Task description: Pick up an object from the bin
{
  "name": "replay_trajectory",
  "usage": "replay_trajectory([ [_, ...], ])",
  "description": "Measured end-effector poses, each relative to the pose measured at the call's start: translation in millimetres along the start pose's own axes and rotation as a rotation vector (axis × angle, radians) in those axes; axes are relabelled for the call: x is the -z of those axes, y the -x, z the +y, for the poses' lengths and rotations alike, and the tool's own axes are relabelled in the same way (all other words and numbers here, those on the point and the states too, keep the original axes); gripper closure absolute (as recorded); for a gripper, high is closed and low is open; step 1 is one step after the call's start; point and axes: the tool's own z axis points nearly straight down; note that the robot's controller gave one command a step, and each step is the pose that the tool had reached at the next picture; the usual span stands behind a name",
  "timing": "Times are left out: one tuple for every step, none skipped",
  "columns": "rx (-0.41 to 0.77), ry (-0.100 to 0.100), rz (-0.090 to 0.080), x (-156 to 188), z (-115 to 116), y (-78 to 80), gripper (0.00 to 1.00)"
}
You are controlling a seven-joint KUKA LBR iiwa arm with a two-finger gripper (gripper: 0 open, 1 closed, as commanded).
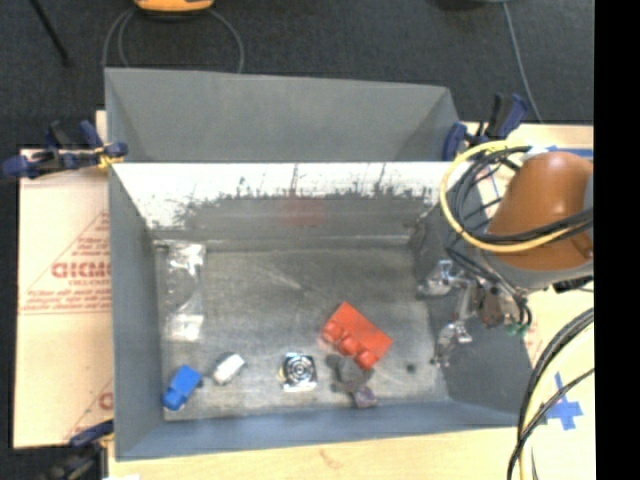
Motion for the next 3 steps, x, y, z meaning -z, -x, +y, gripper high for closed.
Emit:
replay_trajectory([
  [0.075, 0.005, 0.003, 5, 73, -1.9, 0.0],
  [0.281, -0.002, -0.005, -57, 119, 5.7, 0.0],
  [0.281, -0.001, -0.012, -55, 120, 8.1, 1.0],
])
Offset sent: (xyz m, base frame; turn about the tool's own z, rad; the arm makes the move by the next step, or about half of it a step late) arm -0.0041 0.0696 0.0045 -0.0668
